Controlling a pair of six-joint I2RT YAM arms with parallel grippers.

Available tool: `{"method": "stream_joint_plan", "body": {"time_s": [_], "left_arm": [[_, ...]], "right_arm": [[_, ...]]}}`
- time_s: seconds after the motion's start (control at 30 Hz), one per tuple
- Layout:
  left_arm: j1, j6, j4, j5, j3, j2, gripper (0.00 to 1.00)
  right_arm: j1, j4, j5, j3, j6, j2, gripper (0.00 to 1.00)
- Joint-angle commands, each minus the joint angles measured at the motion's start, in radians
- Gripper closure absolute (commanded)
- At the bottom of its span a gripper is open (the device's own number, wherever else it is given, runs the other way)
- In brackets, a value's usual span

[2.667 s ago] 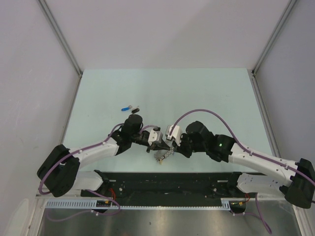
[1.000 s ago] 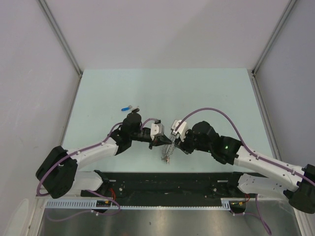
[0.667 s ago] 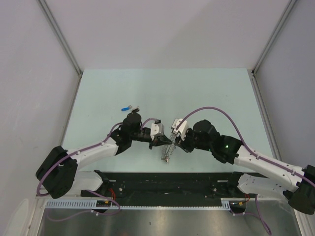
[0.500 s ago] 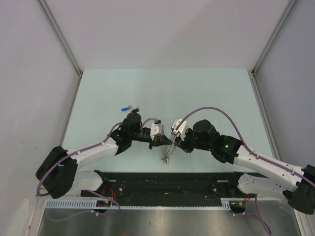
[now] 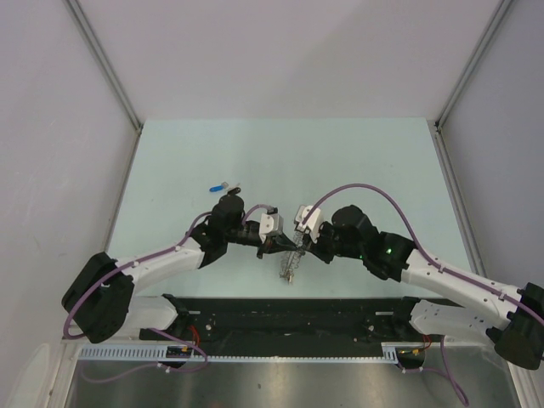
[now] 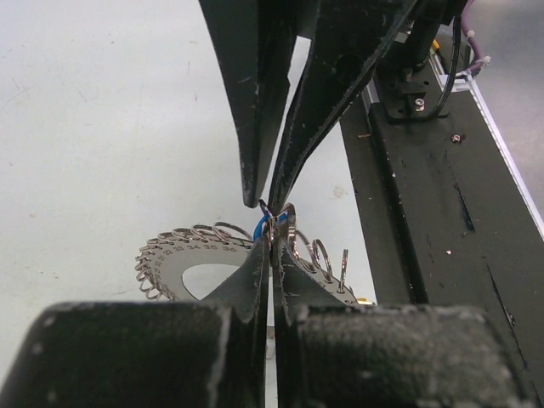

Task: Put the keys on the keyring

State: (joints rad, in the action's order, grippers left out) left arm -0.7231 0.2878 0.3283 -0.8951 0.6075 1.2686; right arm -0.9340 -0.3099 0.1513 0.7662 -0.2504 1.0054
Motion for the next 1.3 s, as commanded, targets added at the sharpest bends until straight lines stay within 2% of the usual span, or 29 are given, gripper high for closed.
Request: {"method": "stream_joint_plan", "body": {"time_s": [0.0, 0.1, 0.23, 0.43, 0.7, 0.93, 1.07, 1.27], "left_arm": [[0.005, -0.01, 0.046, -0.036, 0.02, -0.02, 1.0], [0.005, -0.029, 0.051, -0.005, 0.021, -0.02, 1.0], [0.005, -0.093, 0.055, 0.065, 0.034, -0.015, 1.0], [0.007, -0.162, 0.075, 0.073, 0.04, -0.017, 1.0], [-0.019, -0.09, -0.021, 0.012, 0.06, -0.012, 1.0], [-0.027, -0.114, -0.026, 0.068, 0.075, -0.014, 1.0], [-0.027, -0.168, 0.011, 0.094, 0.071, -0.035, 1.0], [-0.025, -0.323, 0.191, 0.097, 0.005, -0.083, 1.0]], "right_arm": [[0.006, 0.038, 0.017, 0.002, -0.01, -0.002, 0.93], [0.006, 0.034, 0.019, 0.002, -0.01, -0.005, 1.0], [-0.005, 0.026, -0.004, 0.002, -0.012, -0.016, 1.0], [-0.035, 0.017, -0.065, 0.002, -0.016, -0.033, 1.0], [-0.062, 0.035, -0.114, 0.002, -0.015, -0.059, 1.0], [-0.074, 0.015, -0.099, 0.004, -0.015, -0.067, 1.0], [-0.094, -0.008, -0.122, 0.002, -0.016, -0.06, 1.0], [-0.137, -0.015, -0.186, 0.002, -0.015, -0.041, 1.0]]}}
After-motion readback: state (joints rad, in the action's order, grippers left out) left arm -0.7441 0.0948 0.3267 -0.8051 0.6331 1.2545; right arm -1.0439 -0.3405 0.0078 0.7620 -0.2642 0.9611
